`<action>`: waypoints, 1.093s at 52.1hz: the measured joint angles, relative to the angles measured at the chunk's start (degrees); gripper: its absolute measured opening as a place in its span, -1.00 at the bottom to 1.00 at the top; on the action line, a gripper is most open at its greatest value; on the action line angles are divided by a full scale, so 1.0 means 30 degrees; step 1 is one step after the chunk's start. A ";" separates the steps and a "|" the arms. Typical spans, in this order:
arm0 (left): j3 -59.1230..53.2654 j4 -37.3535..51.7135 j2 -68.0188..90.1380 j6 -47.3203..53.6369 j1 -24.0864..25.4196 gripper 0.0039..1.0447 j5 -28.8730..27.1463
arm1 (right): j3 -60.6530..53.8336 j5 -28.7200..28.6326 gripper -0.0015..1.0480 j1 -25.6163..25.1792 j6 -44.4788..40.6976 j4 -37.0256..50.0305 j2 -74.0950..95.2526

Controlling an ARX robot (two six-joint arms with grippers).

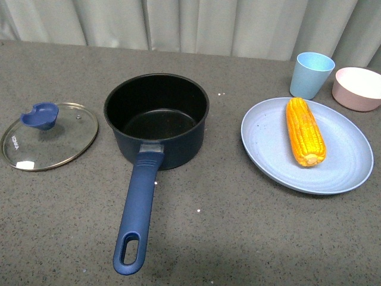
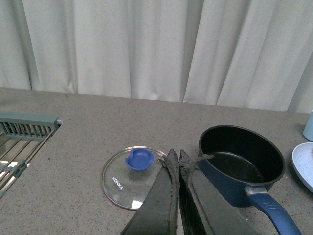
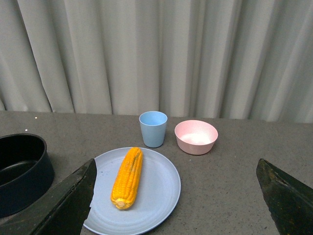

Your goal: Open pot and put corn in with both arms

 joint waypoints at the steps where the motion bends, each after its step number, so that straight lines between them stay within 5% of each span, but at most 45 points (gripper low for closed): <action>1: 0.0000 0.0000 0.0000 0.0000 0.0000 -0.93 0.0000 | 0.0000 0.0000 0.82 0.0000 0.0000 0.0000 0.0000; 13: 0.0000 0.0000 -0.0022 -0.0007 0.0000 -0.92 0.0000 | 0.0000 0.0000 0.82 0.0000 0.0000 0.0000 0.0000; 17: 0.0000 0.0000 -0.0029 -0.0022 0.0000 -0.66 0.0000 | 0.0000 0.0015 0.82 0.0007 -0.0007 0.0000 0.0007; 20: 0.0000 0.0000 -0.0029 -0.0015 0.0000 -0.49 0.0000 | 0.0474 0.2856 0.82 0.0911 -0.0576 -0.1246 0.0743; 22: 0.0000 0.0000 -0.0029 -0.0029 0.0000 -0.32 -0.0036 | 0.1013 0.6346 0.82 0.2120 -0.1304 -0.1719 0.2688; 24: 0.0000 0.0000 -0.0036 -0.0022 0.0000 -0.18 -0.0029 | 0.1173 0.6980 0.82 0.2324 -0.1756 -0.0831 0.4495; 33: 0.0000 0.0000 -0.0044 -0.0022 0.0000 0.44 0.0000 | 0.3606 0.2390 0.82 0.0386 -0.2907 0.6156 1.5234; 40: 0.0000 0.0000 -0.0036 -0.0015 0.0000 0.91 -0.0022 | 0.7366 0.0729 0.82 -0.0073 -0.2463 0.7242 2.3576; 57: 0.0000 0.0000 -0.0044 -0.0007 0.0000 0.88 -0.0007 | 1.5533 0.0270 0.82 0.1537 0.1821 0.3395 3.4731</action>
